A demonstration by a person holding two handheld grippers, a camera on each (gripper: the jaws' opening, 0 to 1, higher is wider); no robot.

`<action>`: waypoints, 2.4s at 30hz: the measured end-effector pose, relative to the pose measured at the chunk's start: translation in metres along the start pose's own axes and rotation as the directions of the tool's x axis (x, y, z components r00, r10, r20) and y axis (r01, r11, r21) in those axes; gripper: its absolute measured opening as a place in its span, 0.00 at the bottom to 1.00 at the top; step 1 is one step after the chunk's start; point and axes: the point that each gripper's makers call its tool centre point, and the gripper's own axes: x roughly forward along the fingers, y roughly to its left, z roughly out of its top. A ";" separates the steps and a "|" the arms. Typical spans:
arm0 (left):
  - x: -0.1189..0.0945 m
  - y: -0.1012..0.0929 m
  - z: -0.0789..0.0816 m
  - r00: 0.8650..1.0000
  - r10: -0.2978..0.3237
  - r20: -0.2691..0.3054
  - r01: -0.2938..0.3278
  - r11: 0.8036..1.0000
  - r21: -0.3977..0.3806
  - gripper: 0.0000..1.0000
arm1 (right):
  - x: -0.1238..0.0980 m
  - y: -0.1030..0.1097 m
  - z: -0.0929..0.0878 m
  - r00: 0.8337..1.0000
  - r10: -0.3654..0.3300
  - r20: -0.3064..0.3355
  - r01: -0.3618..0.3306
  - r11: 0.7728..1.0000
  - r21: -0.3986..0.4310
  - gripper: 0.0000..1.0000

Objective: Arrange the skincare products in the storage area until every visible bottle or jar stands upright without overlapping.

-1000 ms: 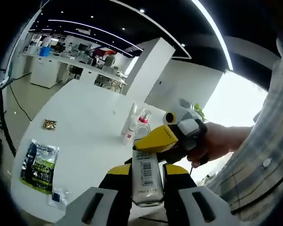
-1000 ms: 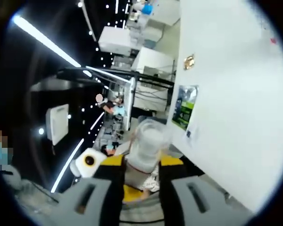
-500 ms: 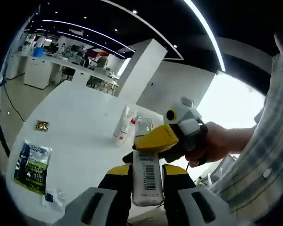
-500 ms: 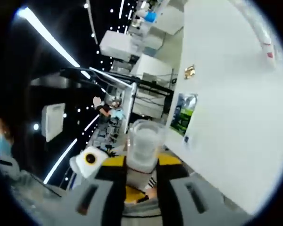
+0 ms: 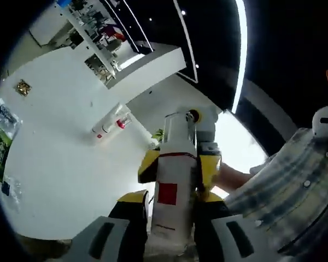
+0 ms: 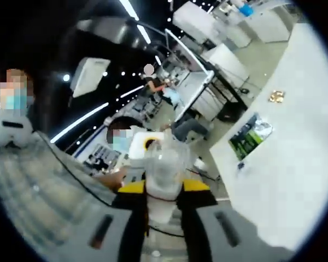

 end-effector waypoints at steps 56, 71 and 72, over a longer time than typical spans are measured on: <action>-0.004 0.084 0.027 0.781 0.613 -0.116 -0.519 0.742 0.424 0.22 | -0.017 -0.065 0.035 0.871 -0.428 0.243 0.405 0.904 0.139 0.21; 0.018 -0.014 0.009 0.991 -0.007 -0.137 0.033 0.982 0.185 0.28 | -0.023 0.026 0.034 0.985 0.080 0.155 -0.061 0.991 -0.123 0.20; 0.019 -0.015 0.009 0.991 -0.002 -0.135 0.029 0.980 0.197 0.27 | -0.023 0.026 0.034 0.985 0.080 0.155 -0.061 0.990 -0.123 0.20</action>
